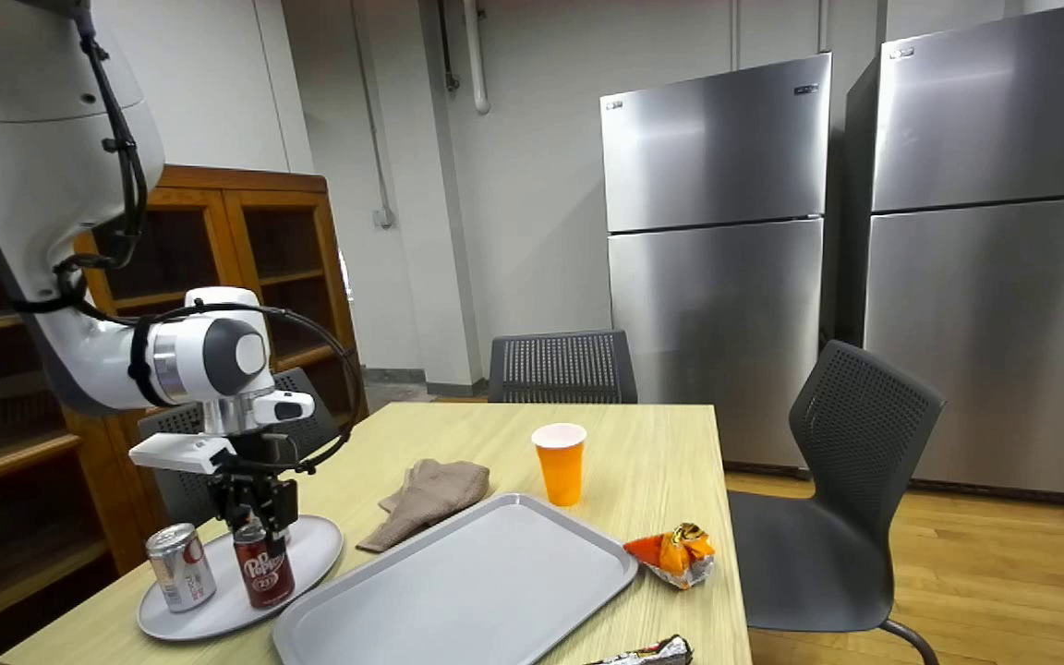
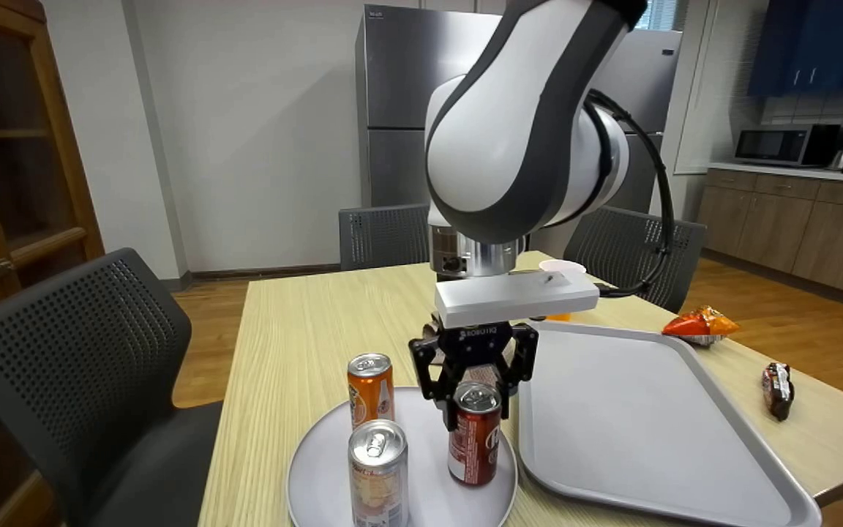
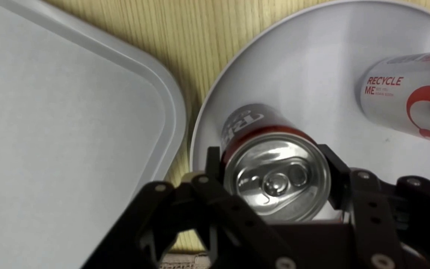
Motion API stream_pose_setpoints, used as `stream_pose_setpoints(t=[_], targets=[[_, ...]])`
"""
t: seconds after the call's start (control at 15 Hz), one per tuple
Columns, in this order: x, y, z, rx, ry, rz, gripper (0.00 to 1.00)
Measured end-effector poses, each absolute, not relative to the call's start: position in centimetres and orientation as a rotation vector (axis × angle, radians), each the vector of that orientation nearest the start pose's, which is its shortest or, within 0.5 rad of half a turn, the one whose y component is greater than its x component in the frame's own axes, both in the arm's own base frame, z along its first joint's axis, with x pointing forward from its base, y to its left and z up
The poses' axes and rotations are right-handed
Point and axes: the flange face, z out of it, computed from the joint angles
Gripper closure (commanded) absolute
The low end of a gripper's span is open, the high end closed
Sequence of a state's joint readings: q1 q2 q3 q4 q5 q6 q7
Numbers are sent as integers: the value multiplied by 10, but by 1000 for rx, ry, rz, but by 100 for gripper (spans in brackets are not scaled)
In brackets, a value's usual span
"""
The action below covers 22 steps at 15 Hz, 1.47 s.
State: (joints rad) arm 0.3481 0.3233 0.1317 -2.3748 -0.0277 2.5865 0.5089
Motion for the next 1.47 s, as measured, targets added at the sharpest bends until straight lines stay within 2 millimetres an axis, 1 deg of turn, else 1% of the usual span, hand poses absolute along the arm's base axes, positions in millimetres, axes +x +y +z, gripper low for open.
stream_pose_setpoints(t=[0.2, 0.33, 0.6, 0.73, 0.87, 1.0, 1.2, 1.47], targets=[[437, 233, 184, -3161, 8, 160, 62], [438, 235, 191, -3156, 4, 137, 62], [443, 234, 217, -3143, 10, 63, 62], [445, 226, 229, -3138, 30, 31, 62], [447, 209, 237, -3137, 69, 11, 62], [450, 187, 244, -3137, 110, -2, 62], [455, 149, 249, -3139, 170, -12, 62], [460, 93, 251, -3137, 279, -15, 62]])
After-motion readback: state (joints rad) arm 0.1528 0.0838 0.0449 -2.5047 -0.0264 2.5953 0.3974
